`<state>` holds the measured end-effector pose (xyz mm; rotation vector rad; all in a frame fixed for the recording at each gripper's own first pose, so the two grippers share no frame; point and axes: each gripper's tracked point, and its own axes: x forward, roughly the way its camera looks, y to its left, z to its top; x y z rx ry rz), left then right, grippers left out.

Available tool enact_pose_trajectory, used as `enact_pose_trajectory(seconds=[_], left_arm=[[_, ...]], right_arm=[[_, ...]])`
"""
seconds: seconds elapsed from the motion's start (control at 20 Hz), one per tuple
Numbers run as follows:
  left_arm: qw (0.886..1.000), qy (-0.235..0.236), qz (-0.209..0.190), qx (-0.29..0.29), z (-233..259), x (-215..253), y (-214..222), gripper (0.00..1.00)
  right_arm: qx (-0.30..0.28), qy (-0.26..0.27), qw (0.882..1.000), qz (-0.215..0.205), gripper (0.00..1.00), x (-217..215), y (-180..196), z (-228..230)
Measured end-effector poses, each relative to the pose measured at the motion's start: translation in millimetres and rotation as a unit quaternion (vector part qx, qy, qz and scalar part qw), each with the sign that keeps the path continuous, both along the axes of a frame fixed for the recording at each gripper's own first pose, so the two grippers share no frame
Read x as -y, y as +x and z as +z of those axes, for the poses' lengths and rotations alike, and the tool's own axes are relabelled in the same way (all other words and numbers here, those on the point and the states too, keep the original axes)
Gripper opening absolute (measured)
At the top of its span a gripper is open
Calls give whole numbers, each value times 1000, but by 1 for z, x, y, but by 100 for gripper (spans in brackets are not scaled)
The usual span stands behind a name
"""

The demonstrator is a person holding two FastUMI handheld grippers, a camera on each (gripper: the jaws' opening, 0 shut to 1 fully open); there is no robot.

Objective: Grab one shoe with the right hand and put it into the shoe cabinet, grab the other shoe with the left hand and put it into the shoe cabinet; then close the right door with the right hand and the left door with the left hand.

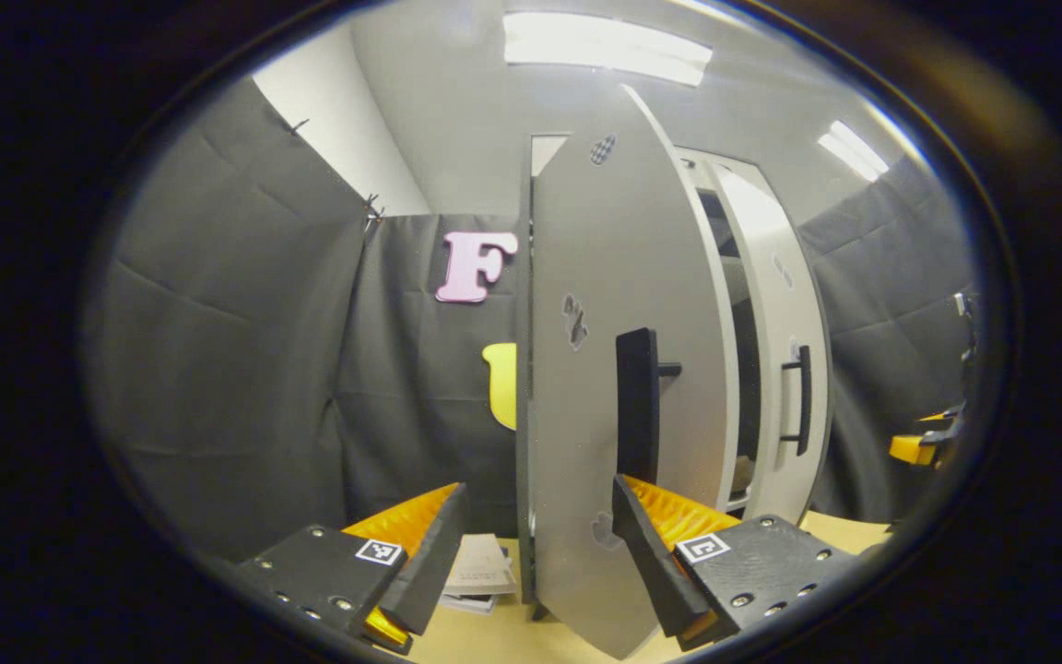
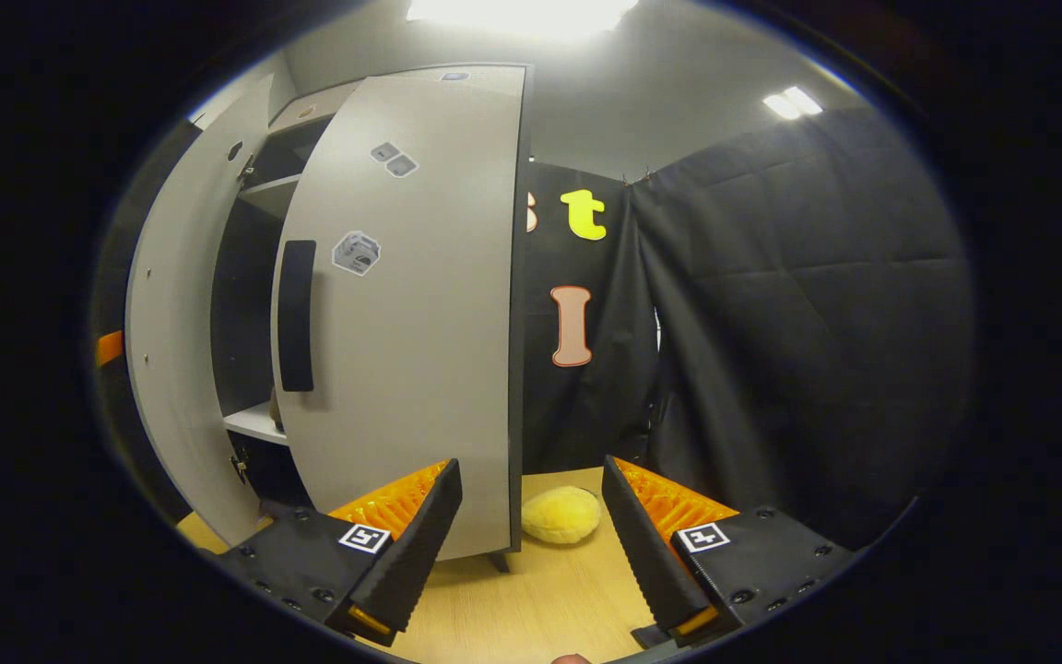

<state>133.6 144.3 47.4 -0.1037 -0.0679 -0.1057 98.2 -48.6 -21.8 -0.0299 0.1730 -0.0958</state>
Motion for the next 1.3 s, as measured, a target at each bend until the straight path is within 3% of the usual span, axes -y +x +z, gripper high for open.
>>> enact_pose_trajectory(seconds=[0.55,0.6,1.0,1.15,1.25,1.3], left_arm=[[999,0,-34,21,10,25,6,99],[999,2,-33,26,11,25,7,91],[1000,19,6,23,12,15,0,98],[999,33,30,15,23,4,-7,84],[998,40,40,9,26,1,-12,98],[998,43,43,4,28,-1,-13,98]], right_arm=[[-10,12,1000,-5,97,38,-4,-10],[-10,13,1000,-4,97,39,-4,-9],[6,26,999,36,95,30,-7,2],[14,30,998,59,97,25,-17,11],[24,28,997,67,97,22,-26,18],[26,27,997,69,96,22,-31,21]])
